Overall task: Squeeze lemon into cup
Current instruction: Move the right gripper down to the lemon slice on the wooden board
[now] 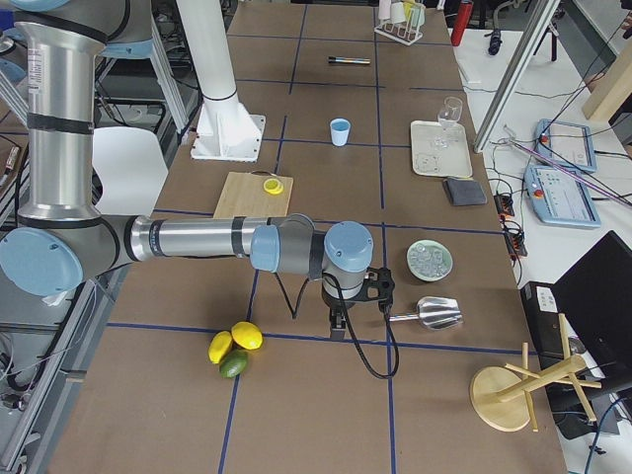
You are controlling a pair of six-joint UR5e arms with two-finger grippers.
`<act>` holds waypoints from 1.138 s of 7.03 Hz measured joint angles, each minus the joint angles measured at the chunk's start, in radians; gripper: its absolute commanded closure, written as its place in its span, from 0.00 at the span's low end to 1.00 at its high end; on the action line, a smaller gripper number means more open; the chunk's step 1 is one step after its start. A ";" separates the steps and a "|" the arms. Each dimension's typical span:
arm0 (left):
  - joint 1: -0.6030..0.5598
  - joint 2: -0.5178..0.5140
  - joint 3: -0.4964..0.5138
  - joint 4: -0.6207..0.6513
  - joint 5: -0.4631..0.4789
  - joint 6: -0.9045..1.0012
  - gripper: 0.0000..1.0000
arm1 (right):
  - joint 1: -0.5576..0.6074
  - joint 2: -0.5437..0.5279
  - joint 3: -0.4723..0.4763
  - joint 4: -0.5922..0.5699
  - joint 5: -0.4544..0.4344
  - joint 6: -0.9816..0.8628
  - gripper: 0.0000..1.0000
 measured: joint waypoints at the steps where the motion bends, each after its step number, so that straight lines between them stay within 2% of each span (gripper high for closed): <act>1: 0.000 0.000 -0.001 0.000 0.000 0.000 0.00 | 0.002 -0.001 0.009 0.000 0.000 0.004 0.00; 3: 0.001 -0.003 -0.001 -0.007 0.000 0.000 0.00 | -0.003 0.007 0.036 0.002 0.015 0.054 0.00; 4: 0.001 -0.004 -0.001 -0.026 0.000 -0.001 0.00 | -0.041 0.016 0.064 0.009 0.036 0.140 0.00; 5: 0.001 -0.005 0.000 -0.049 0.000 -0.001 0.00 | -0.134 0.032 0.121 0.024 0.042 0.276 0.00; 6: 0.002 -0.004 0.002 -0.069 0.000 -0.001 0.00 | -0.248 0.046 0.180 0.069 0.011 0.441 0.00; 8: 0.001 -0.003 0.005 -0.091 0.000 -0.001 0.00 | -0.429 0.031 0.248 0.239 -0.079 0.724 0.00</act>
